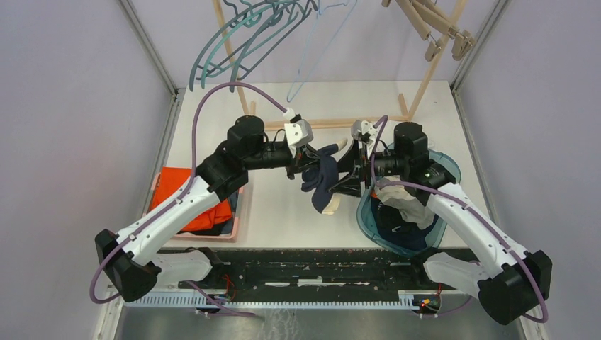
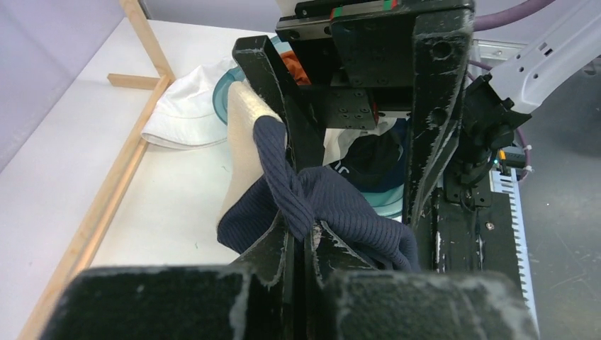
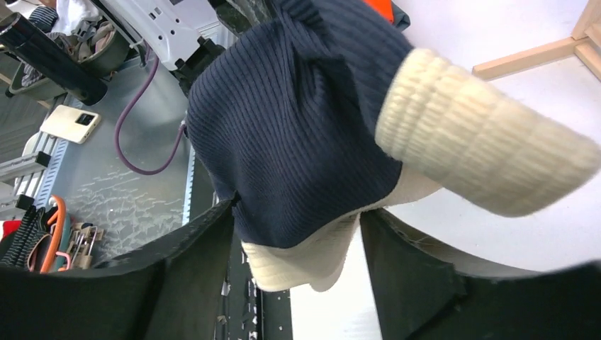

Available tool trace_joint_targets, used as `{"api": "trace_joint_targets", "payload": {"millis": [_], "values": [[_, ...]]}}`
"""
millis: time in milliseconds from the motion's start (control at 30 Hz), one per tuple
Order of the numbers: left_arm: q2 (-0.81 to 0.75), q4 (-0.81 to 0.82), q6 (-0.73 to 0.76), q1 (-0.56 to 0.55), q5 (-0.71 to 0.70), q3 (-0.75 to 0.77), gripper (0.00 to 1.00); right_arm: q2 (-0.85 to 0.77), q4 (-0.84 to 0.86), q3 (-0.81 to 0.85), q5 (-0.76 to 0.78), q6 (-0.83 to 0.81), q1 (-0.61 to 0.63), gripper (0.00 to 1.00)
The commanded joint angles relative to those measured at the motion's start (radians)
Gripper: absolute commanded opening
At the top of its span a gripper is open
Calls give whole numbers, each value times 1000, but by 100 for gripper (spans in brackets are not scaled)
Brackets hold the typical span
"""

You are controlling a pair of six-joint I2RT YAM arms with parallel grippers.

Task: Remove the underwear clipped to the hanger
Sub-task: Pick up the underwear from the center of the board, then place the underwear in the bin.

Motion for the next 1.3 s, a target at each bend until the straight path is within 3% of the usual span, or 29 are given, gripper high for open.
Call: {"api": "trace_joint_targets", "payload": {"millis": [0,133,233,300,367,400,533,667,767,933,1067,1267], "values": [[10,141,-100,-4,41,-27,3,0,133,-22,-35,47,19,70],[23,192,-149,-4,71,-58,3,-11,208,-39,-23,109,20,60],[31,209,-178,-5,97,-70,3,-25,225,-47,-9,118,19,46],[31,215,-179,-4,102,-80,3,-40,193,-41,0,79,18,33],[24,219,-170,-5,106,-93,6,-61,149,-35,19,45,8,6],[20,219,-167,-5,107,-98,8,-71,139,-33,27,32,-1,2],[-16,204,-117,-2,100,-121,30,-109,14,-17,94,-54,-64,1],[-74,173,-68,17,47,-131,65,-153,-180,44,164,-177,-135,1],[-124,160,-49,55,-16,-141,83,-190,-338,115,282,-278,-174,1],[-198,84,40,101,-152,-130,94,-256,-554,165,557,-398,-180,1],[-242,15,131,101,-261,-129,97,-265,-743,188,735,-466,-180,1],[-273,-55,223,101,-384,-138,98,-260,-976,183,835,-590,-180,4]]}}
